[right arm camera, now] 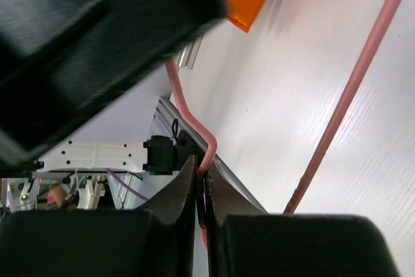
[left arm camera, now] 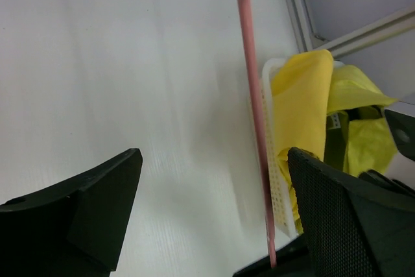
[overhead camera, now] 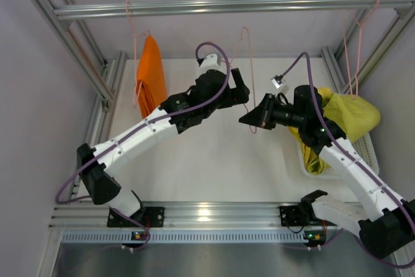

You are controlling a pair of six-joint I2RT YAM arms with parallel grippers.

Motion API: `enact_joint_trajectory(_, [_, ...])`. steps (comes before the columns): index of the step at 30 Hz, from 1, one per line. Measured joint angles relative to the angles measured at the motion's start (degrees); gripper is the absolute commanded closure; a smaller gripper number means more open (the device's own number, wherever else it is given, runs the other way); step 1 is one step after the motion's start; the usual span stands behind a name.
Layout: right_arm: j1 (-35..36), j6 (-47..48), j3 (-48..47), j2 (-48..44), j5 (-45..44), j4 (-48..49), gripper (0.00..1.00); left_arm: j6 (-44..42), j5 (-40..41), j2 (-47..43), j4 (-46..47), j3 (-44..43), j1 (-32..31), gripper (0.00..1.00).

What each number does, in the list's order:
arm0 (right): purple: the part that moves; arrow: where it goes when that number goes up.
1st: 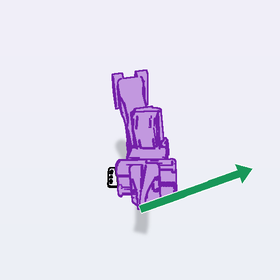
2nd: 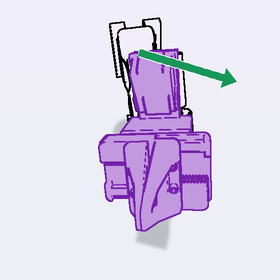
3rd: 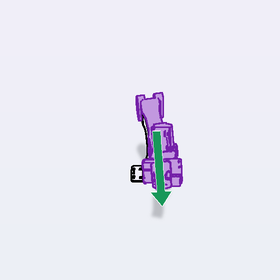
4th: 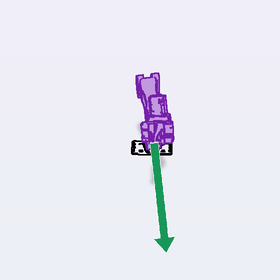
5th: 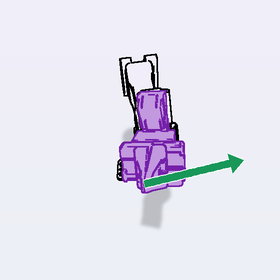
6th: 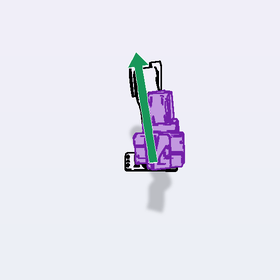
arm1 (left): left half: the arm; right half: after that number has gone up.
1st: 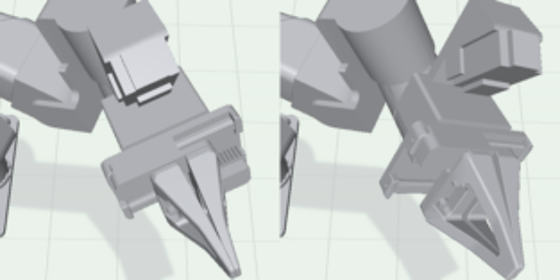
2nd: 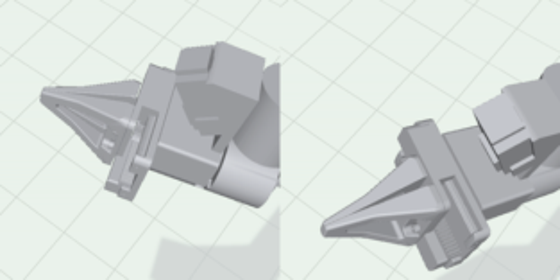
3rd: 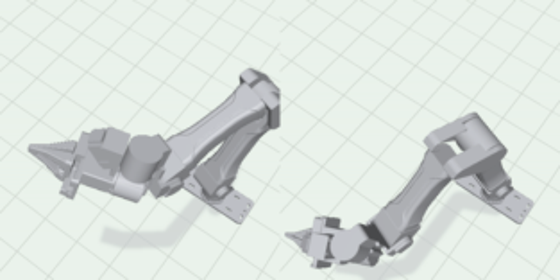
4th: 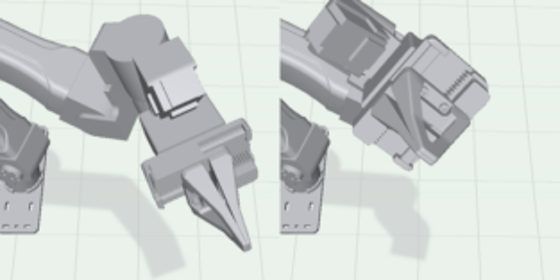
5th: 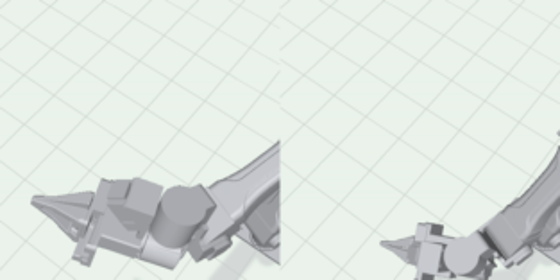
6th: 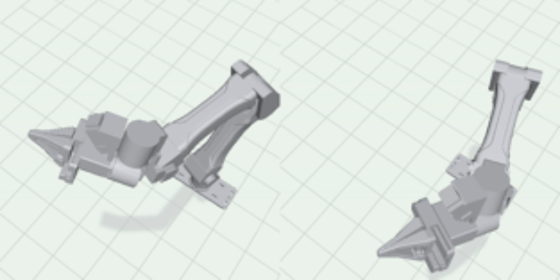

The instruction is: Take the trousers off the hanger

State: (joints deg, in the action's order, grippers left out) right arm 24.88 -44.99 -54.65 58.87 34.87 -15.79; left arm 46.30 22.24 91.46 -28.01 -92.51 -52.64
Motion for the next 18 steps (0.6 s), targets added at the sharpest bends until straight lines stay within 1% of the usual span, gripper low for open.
enact_joint_trajectory(6, [-3.08,-2.03,3.04,-1.55,3.48,1.22,1.00,-3.89,-4.20,-9.68,7.13,7.98,0.11,0.01])
enact_joint_trajectory(9, [-5.75,-3.93,3.65,-2.34,6.08,2.99,1.00,-6.88,-6.60,-14.03,8.76,10.54,0.55,0.01])
enact_joint_trajectory(14, [-9.35,-7.76,3.58,-4.74,11.30,8.63,1.00,-15.96,-11.82,-19.30,9.75,12.07,2.01,0.01])
enact_joint_trajectory(16, [-10.03,-9.70,3.30,-5.42,13.20,11.13,1.00,-18.64,-16.13,-20.59,9.92,12.04,4.52,0.01])
enact_joint_trajectory(18, [-10.56,-11.87,2.19,-5.46,14.49,13.55,1.00,-19.63,-21.07,-21.31,9.99,12.04,8.92,0.01])
